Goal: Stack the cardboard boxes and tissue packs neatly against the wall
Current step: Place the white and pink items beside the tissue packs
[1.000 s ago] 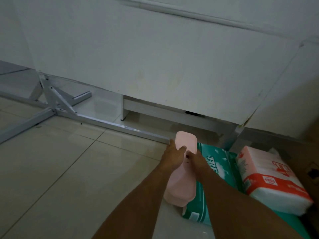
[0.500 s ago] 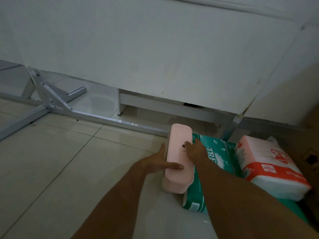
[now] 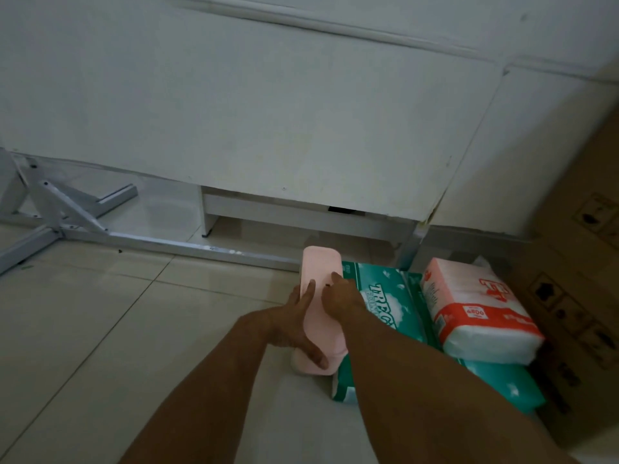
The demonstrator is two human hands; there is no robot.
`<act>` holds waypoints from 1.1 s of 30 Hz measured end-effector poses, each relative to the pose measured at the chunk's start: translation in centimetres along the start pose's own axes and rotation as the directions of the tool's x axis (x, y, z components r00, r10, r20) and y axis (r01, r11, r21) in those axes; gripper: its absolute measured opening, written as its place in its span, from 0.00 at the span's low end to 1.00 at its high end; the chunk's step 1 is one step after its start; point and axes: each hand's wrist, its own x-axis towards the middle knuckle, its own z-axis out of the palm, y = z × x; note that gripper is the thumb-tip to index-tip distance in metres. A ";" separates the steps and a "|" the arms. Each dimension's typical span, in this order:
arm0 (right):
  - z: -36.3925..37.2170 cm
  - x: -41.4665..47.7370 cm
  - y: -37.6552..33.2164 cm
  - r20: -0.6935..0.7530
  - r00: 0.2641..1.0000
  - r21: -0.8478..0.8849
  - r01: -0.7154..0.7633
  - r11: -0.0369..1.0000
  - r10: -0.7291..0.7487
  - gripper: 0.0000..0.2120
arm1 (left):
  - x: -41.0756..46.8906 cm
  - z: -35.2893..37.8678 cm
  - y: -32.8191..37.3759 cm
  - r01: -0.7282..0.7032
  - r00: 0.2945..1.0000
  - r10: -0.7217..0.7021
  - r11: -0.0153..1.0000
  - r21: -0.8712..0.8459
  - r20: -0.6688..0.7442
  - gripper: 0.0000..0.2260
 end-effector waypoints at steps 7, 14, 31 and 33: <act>0.2 0.3 0.2 0.038 0.999 0.034 0.003 0.999 -0.004 0.22 | -0.1 -0.1 0.1 0.012 0.998 -0.014 1.000 -0.021 -0.063 0.61; 0.1 -0.1 0.2 0.057 0.998 0.069 -0.030 0.997 0.026 0.25 | 0.1 -0.1 0.1 0.022 0.996 -0.025 0.999 -0.034 -0.087 0.60; -3.0 -2.1 0.4 0.020 0.998 0.090 0.051 0.995 -0.053 0.30 | -2.8 -2.2 3.9 -0.072 0.951 0.029 0.989 -0.129 -0.307 0.56; -3.1 -2.3 -0.1 0.013 0.999 0.133 0.051 0.990 -0.053 0.30 | -3.1 -2.6 4.5 -0.049 0.931 0.010 0.994 -0.098 -0.365 0.53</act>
